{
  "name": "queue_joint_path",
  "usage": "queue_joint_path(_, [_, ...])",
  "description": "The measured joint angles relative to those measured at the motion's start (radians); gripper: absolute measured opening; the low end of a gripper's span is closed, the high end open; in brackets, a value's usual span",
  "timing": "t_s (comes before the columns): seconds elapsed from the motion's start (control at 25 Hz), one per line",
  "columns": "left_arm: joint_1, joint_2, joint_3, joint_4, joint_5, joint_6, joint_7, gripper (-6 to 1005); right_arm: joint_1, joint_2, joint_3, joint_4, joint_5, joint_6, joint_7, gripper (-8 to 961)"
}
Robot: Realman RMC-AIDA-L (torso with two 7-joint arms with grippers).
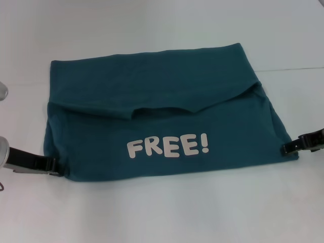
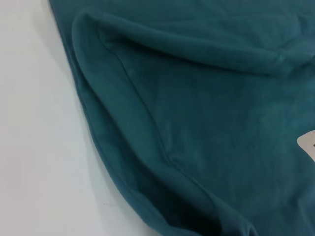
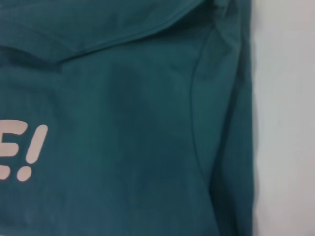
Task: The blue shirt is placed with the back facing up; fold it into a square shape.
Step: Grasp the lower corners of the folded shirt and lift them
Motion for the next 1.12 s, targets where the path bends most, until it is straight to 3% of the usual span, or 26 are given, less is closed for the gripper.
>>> queue_joint_path(0.32, [0.0,0.0,0.0,0.001,0.0,0.0,0.0,57,0.036,0.001,-0.009,0.083,-0.01,0.051,0.002,915])
queue_joint_path(1.12, [-0.004,0.001,0.0,-0.005,0.0,0.0,-0.001,66,0.056,0.006,-0.017,0.132,-0.063,0.089,0.039,910])
